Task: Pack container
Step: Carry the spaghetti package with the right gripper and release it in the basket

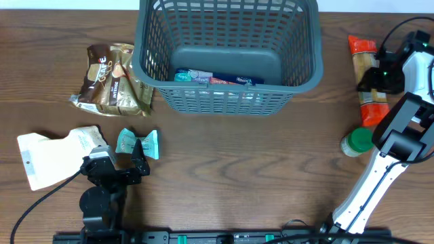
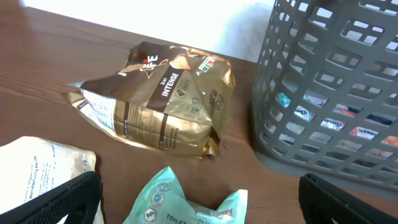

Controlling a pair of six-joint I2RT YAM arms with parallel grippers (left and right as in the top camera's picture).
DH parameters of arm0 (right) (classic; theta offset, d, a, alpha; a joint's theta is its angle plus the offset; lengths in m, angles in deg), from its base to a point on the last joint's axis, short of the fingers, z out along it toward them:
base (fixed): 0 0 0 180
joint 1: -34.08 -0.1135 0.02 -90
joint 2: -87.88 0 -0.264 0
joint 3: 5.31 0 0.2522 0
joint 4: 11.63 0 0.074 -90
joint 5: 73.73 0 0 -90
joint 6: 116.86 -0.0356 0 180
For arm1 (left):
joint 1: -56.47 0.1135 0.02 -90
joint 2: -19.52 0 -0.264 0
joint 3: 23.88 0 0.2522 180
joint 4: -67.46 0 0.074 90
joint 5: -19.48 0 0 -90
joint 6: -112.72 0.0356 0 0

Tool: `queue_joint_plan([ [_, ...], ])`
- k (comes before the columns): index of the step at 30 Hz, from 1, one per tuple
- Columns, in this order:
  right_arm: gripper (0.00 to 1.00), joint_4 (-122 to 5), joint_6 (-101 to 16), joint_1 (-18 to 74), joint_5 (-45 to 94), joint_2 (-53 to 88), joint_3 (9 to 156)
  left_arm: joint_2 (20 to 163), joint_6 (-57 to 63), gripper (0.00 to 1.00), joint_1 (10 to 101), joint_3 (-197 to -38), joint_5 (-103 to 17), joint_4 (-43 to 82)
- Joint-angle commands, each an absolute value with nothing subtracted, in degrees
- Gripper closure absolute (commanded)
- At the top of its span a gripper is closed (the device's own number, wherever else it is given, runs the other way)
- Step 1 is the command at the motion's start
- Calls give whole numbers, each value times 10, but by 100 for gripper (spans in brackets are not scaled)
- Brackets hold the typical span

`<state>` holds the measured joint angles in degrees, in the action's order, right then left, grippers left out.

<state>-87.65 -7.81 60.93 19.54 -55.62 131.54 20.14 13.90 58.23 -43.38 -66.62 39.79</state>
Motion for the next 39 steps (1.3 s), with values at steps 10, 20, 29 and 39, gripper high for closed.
queue_joint_plan([
  [10,99,-903,-93,601,261,-558,1287,197,140,1,580,-425,-669,380],
  [20,99,-896,-126,587,299,-367,1335,197,140,2,580,-425,-669,380],
  [29,99,-853,-131,568,341,-142,1358,197,140,1,580,-425,-669,380],
  [39,99,-830,-3,441,455,-17,1358,197,140,1,580,-425,-669,380],
])
